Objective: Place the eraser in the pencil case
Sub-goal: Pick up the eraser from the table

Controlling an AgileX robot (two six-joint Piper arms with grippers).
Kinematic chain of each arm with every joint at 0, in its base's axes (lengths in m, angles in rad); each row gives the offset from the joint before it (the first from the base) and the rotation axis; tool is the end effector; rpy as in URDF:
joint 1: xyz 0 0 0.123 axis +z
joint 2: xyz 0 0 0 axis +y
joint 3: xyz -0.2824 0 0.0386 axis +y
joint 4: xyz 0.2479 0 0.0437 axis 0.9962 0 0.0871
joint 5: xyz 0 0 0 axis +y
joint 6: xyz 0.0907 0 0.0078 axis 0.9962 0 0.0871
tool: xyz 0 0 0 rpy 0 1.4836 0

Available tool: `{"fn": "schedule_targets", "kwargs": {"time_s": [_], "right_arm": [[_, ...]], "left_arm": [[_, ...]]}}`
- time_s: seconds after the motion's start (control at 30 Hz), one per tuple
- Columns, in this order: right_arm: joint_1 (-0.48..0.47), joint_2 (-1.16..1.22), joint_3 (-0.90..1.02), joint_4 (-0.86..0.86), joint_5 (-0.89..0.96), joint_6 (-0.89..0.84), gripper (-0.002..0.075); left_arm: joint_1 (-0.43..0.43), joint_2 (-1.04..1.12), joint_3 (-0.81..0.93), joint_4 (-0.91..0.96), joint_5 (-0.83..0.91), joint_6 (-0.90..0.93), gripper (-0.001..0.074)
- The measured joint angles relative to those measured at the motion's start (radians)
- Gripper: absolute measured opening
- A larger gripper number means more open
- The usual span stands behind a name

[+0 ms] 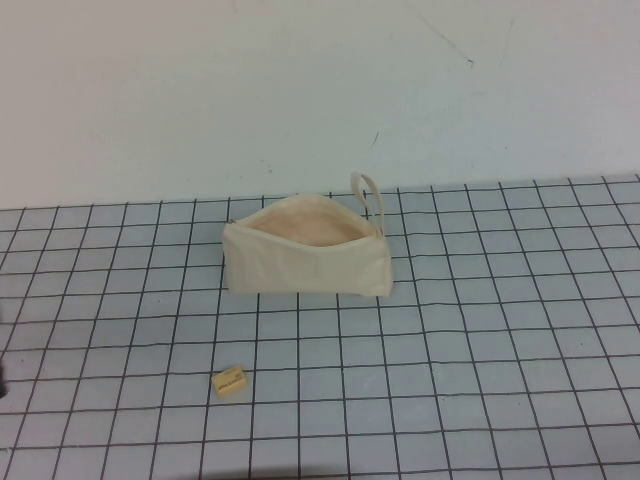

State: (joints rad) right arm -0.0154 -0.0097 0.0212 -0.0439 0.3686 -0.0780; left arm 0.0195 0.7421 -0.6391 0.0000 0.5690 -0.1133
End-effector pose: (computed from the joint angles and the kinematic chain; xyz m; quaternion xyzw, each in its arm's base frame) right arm 0.0527 -0.0023 0.1733 -0.0368 0.8018 -0.0464 0.5947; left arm 0.1448 0.0028 0.3099 -0.0584 0.8790 -0.0222 0.4727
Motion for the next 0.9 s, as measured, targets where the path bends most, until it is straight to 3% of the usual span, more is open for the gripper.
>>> {"fn": "schedule_targets", "kwargs": {"time_s": [0.23,0.57,0.67,0.83,0.9], "right_arm": [[0.000,0.000,0.000,0.000,0.000,0.000,-0.0001],[0.000,0.000,0.000,0.000,0.000,0.000,-0.0001],[0.000,0.000,0.000,0.000,0.000,0.000,-0.0001],[0.000,0.000,0.000,0.000,0.000,0.000,-0.0001],[0.000,0.000,0.000,0.000,0.000,0.000,-0.0001]], "left_arm": [[-0.095,0.420,-0.210,-0.055,-0.027,0.167,-0.0001],[-0.382,0.836,-0.463,0.021,0.079,0.236,0.0013],[-0.409,0.915,-0.497,0.025,0.079,0.226,0.0109],[-0.415,1.010,-0.512,0.025,0.081,0.218,0.0369],[-0.416,1.048,-0.516,0.027,0.079,0.218,0.0416]]}}
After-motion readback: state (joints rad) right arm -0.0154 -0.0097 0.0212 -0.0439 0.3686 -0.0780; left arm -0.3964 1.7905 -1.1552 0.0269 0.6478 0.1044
